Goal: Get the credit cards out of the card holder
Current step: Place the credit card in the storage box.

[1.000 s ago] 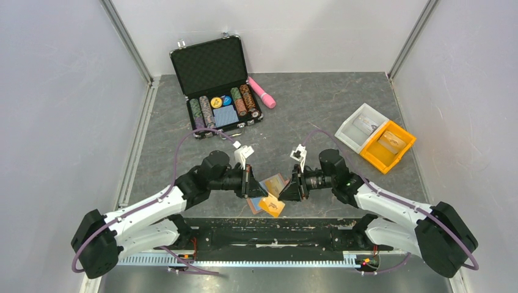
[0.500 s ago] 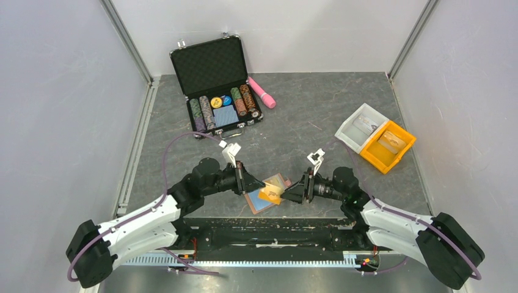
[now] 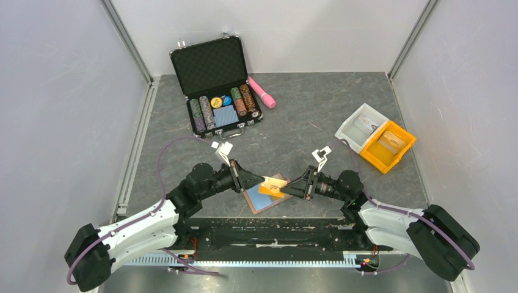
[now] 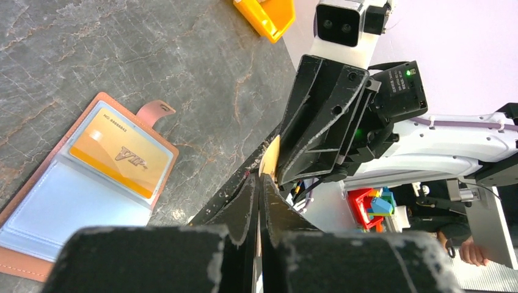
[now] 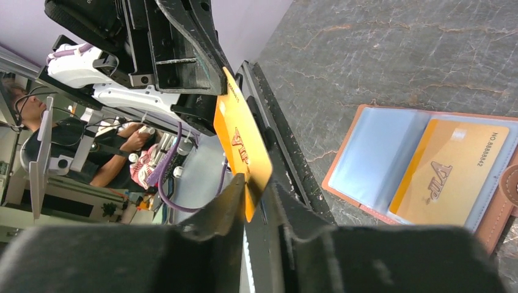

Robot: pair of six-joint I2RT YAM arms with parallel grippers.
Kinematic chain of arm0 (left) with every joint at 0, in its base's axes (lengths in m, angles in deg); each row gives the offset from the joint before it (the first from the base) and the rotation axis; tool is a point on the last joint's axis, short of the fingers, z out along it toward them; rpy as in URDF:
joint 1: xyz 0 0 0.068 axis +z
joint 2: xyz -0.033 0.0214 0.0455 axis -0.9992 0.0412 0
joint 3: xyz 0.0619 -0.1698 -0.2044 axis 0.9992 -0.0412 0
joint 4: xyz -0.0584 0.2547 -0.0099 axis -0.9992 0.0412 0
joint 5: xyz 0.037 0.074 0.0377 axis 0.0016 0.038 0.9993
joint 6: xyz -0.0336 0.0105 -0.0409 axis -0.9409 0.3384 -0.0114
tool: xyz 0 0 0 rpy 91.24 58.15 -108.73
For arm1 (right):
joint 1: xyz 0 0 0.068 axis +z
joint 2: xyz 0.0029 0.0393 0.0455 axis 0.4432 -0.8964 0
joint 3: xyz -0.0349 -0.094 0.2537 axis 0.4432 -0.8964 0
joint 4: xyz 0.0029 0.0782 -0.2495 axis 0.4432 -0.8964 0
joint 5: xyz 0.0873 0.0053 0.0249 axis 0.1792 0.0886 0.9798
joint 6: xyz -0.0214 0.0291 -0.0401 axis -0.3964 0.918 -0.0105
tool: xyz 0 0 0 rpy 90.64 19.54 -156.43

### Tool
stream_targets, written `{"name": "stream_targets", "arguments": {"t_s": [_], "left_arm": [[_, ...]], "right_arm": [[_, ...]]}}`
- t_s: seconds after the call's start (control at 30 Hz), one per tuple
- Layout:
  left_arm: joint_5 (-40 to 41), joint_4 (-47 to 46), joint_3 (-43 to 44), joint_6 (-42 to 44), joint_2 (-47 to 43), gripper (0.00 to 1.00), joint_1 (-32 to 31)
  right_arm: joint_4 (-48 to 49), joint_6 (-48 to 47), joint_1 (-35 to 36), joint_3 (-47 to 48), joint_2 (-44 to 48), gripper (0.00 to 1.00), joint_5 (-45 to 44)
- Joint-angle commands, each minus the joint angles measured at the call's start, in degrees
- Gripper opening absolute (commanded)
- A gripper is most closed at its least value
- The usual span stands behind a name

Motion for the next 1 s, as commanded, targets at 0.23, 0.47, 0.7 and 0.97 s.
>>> {"name": "stream_targets", "arguments": {"t_s": [0.23,0.47,0.7,0.97], "left_arm": [[1.39,3.39,1.52,-0.85,-0.81,0.6,0.02],[3.45,15.65,5.38,3.23,-1.48,1.0,0.02],[8.25,30.47,11.06,9.62,-2.52,1.0,0.0],[15.39,49.65,23.57,21.8,-0.41,1.0,-0.04]], "right_arm": [[-0.02,0.62,-1.06,2.8,1.13,0.0,-0.03],[-28.33,-11.49,-8.28,13.95,3.86,0.0,-0.66],[-51.52,-21.54,-19.93,27.01,3.66,0.0,-2.22],[-74.65,-34.7,-36.94,40.99,-0.62,0.0,-6.27]]}}
